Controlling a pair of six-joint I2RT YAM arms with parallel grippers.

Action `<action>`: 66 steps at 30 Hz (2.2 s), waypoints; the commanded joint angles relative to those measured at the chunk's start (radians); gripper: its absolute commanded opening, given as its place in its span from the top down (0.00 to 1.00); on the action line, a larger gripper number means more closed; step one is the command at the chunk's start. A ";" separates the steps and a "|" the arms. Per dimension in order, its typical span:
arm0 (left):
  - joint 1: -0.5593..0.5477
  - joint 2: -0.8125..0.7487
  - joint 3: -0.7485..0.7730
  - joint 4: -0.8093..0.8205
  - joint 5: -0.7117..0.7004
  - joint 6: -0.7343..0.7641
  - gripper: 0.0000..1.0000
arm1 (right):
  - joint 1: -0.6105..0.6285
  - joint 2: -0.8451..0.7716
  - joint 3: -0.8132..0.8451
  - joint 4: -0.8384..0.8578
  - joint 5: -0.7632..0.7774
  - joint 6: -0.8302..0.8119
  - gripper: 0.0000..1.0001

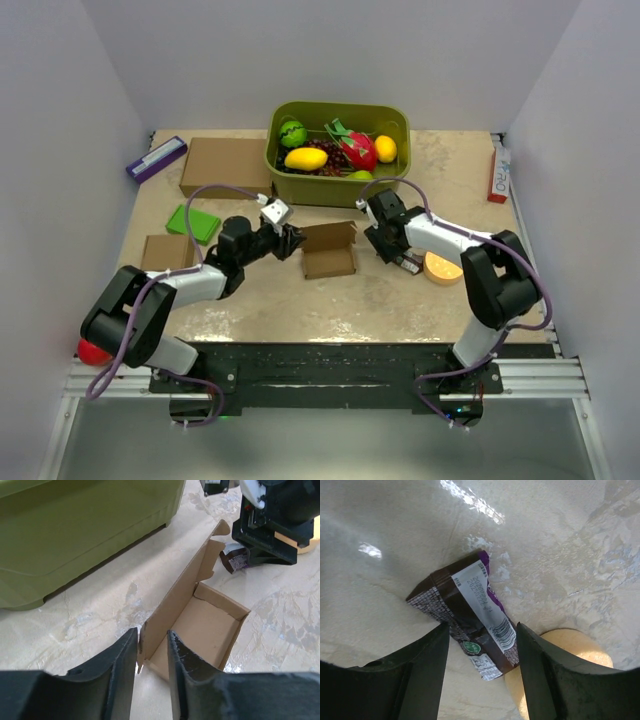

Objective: Fold the paper box

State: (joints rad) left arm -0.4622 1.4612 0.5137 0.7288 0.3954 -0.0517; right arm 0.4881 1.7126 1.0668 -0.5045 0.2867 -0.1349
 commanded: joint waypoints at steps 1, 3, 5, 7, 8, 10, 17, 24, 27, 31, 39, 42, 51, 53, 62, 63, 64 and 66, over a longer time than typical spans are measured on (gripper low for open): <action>0.013 -0.007 -0.015 0.072 -0.017 -0.028 0.59 | 0.001 0.025 -0.013 0.020 0.083 -0.011 0.44; 0.014 -0.010 -0.020 0.075 -0.009 -0.042 0.57 | 0.001 0.044 -0.010 0.017 0.072 -0.011 0.50; 0.016 -0.015 -0.021 0.077 -0.006 -0.053 0.52 | 0.001 0.048 -0.013 0.024 0.062 -0.008 0.60; 0.016 -0.019 -0.026 0.077 -0.007 -0.069 0.48 | 0.003 0.051 -0.016 0.023 0.046 -0.002 0.66; 0.016 -0.028 -0.027 0.077 -0.016 -0.079 0.46 | 0.001 0.051 -0.015 0.021 0.046 0.001 0.69; 0.014 -0.042 -0.035 0.078 -0.020 -0.117 0.40 | 0.001 0.047 -0.007 0.005 0.042 0.011 0.78; 0.014 -0.159 -0.018 0.039 -0.044 -0.276 0.30 | 0.001 -0.024 0.031 -0.071 0.052 0.043 0.96; 0.020 -0.288 0.106 -0.279 -0.201 -0.374 0.17 | 0.012 -0.160 0.103 -0.201 0.114 0.095 1.00; 0.054 -0.288 0.242 -0.521 -0.092 -0.413 0.15 | 0.064 -0.223 0.151 -0.255 0.138 0.113 1.00; 0.151 -0.308 0.339 -0.707 0.104 -0.410 0.14 | 0.234 -0.306 0.188 -0.243 0.111 0.109 1.00; 0.277 -0.332 0.429 -0.901 -0.001 -0.211 0.13 | 0.547 -0.248 0.231 -0.131 0.074 0.025 1.00; 0.284 -0.348 0.382 -0.876 -0.070 -0.182 0.13 | 0.608 -0.119 0.277 -0.146 0.127 -0.031 1.00; 0.286 -0.358 0.368 -0.914 -0.130 -0.140 0.13 | 0.627 0.058 0.286 -0.071 0.204 -0.233 1.00; 0.286 -0.355 0.367 -0.914 -0.122 -0.137 0.13 | 0.626 0.065 0.277 -0.045 0.203 -0.252 1.00; 0.286 -0.360 0.365 -0.922 -0.092 -0.112 0.13 | 0.554 0.127 0.274 0.004 0.184 -0.316 1.00; 0.286 -0.360 0.365 -0.924 -0.090 -0.109 0.13 | 0.546 0.131 0.275 0.007 0.184 -0.322 1.00; 0.286 -0.361 0.365 -0.924 -0.090 -0.108 0.13 | 0.540 0.136 0.277 0.014 0.181 -0.325 1.00; 0.286 -0.363 0.364 -0.924 -0.089 -0.106 0.13 | 0.531 0.142 0.291 0.014 0.160 -0.328 1.00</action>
State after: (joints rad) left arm -0.1833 1.1240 0.8810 -0.2054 0.2859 -0.1871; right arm 1.0340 1.8454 1.3247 -0.5224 0.4561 -0.4191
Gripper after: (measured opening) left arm 0.869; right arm 0.153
